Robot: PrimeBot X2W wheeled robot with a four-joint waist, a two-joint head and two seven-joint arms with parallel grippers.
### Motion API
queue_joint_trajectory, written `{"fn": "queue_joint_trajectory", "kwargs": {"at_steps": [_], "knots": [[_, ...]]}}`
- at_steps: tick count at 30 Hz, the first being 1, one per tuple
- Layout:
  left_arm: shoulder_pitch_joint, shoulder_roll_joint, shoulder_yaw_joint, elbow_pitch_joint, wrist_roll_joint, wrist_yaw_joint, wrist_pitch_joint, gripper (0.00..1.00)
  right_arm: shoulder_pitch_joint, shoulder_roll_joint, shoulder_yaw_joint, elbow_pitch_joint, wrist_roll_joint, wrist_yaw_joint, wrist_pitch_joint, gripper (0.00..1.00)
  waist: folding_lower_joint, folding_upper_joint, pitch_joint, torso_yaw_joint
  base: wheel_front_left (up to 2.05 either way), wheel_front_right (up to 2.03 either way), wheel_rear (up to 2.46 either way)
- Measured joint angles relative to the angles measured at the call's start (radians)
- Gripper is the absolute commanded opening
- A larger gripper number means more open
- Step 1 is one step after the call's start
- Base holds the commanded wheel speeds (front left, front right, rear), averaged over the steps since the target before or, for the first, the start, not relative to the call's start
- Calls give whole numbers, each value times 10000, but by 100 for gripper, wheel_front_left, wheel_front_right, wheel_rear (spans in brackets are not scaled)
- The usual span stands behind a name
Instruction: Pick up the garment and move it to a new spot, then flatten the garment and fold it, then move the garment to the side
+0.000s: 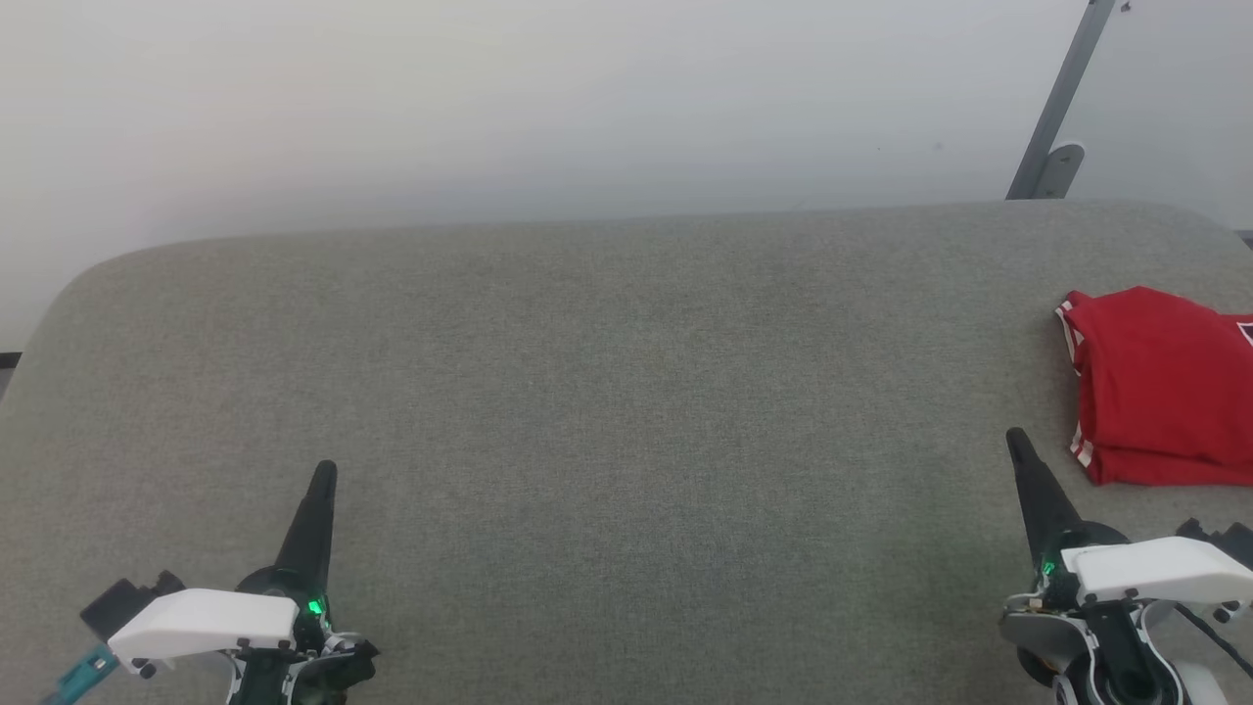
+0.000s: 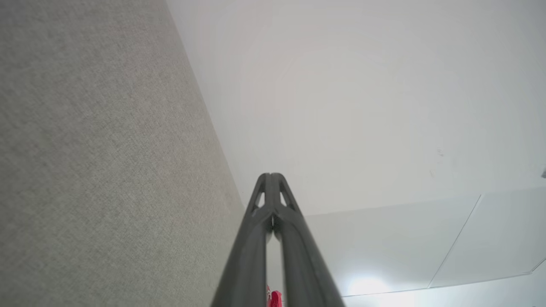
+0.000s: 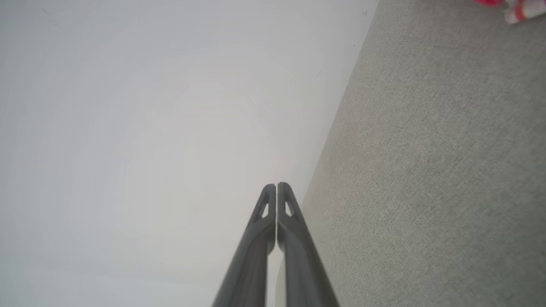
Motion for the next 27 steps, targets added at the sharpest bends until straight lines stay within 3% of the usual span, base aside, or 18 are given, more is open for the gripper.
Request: {"fn": "queue_joint_trajectory", "kwargs": {"at_steps": [27], "knots": [[-210, -226, -58, -4, -1206, 0, 393, 0, 130, 79, -119, -295, 1580, 0, 418, 0, 0, 0, -4, 44, 0, 0, 0]]}}
